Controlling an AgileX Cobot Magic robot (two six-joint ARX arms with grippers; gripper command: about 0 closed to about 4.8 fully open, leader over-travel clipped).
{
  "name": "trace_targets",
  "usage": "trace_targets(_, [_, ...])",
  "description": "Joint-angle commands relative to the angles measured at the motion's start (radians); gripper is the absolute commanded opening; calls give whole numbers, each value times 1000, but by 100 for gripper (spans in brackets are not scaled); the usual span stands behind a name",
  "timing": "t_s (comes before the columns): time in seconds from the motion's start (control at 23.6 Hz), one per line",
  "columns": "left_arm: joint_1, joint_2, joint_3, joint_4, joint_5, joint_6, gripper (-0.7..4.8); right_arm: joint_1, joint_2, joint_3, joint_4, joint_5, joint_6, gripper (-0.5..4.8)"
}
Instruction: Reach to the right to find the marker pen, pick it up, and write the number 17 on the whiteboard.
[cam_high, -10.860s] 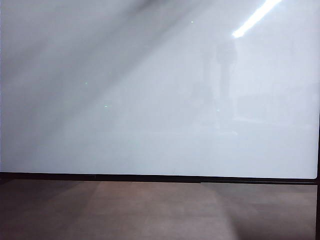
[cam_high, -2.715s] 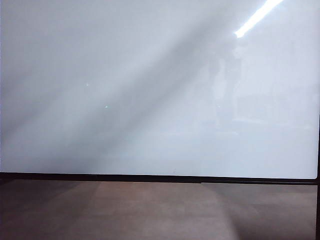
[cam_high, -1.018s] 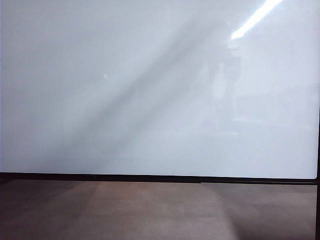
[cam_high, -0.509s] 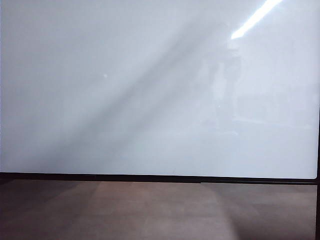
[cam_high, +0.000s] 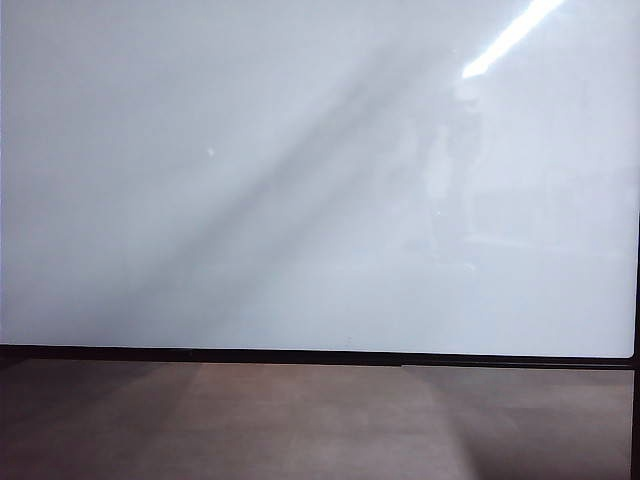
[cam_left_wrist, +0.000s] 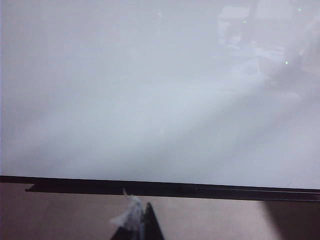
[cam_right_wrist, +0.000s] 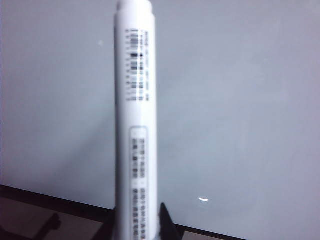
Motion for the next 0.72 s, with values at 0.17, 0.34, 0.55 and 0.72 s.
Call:
trace_targets(0.17, [2, 1, 1, 10, 4, 1, -5, -72, -68, -88, -78, 96, -130, -5])
trace_targets(0.34, [2, 1, 1, 6, 4, 1, -5, -195, -227, -296, -5, 14, -63, -5])
trace_targets(0.55, [2, 1, 1, 5, 3, 1, -5, -323, -459, -551, 56, -1, -55, -5])
trace_targets(0.72, [2, 1, 1, 5, 4, 1, -5, -390, -618, -690, 68, -1, -29, -5])
